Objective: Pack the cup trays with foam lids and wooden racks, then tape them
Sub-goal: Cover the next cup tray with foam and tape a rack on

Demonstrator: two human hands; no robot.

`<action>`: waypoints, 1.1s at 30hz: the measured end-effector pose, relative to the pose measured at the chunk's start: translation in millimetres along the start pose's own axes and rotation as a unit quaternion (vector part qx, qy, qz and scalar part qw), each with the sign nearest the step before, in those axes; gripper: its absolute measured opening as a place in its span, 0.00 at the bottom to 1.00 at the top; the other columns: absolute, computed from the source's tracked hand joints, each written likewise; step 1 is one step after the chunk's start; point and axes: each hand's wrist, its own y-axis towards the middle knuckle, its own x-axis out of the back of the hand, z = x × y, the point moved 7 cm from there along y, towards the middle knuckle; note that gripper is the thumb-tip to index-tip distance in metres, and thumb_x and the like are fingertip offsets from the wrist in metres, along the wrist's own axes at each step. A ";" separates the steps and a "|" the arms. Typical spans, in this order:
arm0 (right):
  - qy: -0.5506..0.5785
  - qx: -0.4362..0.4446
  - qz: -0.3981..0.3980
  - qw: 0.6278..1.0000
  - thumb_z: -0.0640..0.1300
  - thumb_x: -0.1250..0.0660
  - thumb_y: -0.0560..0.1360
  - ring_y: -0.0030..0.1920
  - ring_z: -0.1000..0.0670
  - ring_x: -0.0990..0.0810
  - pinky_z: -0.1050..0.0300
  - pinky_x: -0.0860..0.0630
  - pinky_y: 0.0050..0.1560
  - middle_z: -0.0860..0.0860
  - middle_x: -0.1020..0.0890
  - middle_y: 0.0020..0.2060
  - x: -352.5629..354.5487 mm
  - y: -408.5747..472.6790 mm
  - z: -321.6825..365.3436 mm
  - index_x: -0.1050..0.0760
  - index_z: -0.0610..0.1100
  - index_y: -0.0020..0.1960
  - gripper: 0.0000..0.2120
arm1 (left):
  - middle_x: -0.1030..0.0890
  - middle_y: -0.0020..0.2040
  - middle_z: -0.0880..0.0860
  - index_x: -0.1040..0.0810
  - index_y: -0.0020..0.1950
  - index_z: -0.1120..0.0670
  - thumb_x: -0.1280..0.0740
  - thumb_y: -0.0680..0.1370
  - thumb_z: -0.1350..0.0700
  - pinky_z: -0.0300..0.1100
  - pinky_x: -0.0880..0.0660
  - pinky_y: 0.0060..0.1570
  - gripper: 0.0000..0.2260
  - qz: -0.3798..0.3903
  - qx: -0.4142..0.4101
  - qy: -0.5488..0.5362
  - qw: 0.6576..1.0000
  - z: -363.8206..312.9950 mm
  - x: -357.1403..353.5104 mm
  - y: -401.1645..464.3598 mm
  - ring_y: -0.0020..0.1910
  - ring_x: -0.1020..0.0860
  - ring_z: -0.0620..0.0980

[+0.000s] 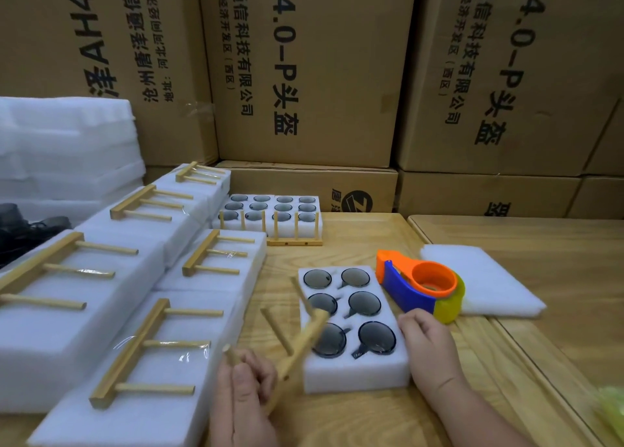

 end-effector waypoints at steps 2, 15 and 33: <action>-0.001 -0.002 0.001 1.000 0.39 0.34 0.79 0.36 0.48 0.25 0.48 0.27 0.40 0.45 0.21 0.32 -0.8 0.6 -0.4 0.25 0.41 0.36 0.13 | 0.33 0.24 0.50 0.30 0.40 0.46 0.48 0.82 0.55 0.32 0.41 0.23 0.13 -0.068 -0.011 0.017 0.998 -3.1 0.9 1.2 0.22 0.38 0.41; 0.030 -0.027 -0.005 0.999 0.37 0.34 0.78 0.30 0.54 0.27 0.51 0.30 0.37 0.49 0.23 0.28 6.4 -5.9 0.6 0.24 0.45 0.32 0.15 | 0.18 0.44 0.44 0.21 0.49 0.40 0.37 0.82 0.60 0.37 0.30 0.44 0.14 0.064 0.063 0.271 0.958 26.8 -16.5 16.5 0.45 0.21 0.43; -0.342 0.015 -0.105 0.934 0.47 0.32 0.76 0.59 0.42 0.24 0.49 0.26 0.57 0.45 0.20 0.57 113.5 136.3 22.6 0.21 0.46 0.60 0.14 | 0.19 0.38 0.57 0.24 0.58 0.56 0.40 0.67 0.56 0.30 0.38 0.28 0.20 0.065 0.142 0.087 0.984 51.1 -25.7 25.6 0.23 0.31 0.38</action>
